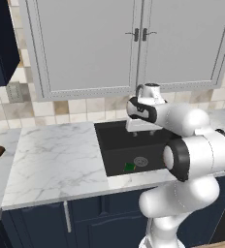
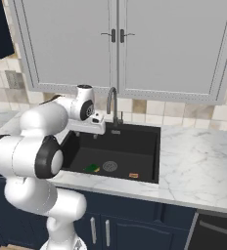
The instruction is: Pick up the sponge and bar soap from the sink, and place them back in the cabinet, and close the cabinet door.
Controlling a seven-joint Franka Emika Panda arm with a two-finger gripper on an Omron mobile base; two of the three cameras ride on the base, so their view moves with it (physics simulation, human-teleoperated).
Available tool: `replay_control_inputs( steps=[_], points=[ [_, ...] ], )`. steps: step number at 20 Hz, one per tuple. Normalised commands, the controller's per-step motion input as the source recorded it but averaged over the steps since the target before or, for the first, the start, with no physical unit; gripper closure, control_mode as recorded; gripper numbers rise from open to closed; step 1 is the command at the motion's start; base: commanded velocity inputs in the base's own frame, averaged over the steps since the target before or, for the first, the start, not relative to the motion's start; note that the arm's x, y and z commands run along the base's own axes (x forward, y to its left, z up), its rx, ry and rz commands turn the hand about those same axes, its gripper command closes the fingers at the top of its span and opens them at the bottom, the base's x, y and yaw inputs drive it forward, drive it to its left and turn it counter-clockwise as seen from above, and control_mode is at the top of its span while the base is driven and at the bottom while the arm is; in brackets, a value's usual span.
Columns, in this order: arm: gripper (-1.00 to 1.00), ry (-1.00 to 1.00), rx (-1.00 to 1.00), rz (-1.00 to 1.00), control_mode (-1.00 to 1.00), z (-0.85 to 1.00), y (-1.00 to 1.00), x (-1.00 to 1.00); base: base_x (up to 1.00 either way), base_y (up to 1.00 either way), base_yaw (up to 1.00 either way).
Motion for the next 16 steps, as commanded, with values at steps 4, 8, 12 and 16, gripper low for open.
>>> replay_control_inputs(
  steps=[4, 8, 12, 16],
  points=[
    [-1.0, 0.0, 0.0, 0.0, -1.0, -0.25, 0.0, 0.14, 0.0, 0.0, 0.0],
    [-1.0, -0.02, 0.0, 0.0, -1.0, -0.28, 0.0, 0.08, 0.0, 0.0, 0.0],
    [-1.0, -0.08, 0.0, 0.0, -1.0, -0.29, 0.0, 0.0, 0.0, 0.0, 0.0],
    [-1.0, -0.1, 0.0, 0.0, -1.0, -0.29, 0.0, 0.0, 0.0, 0.0, 0.0]
  ],
)
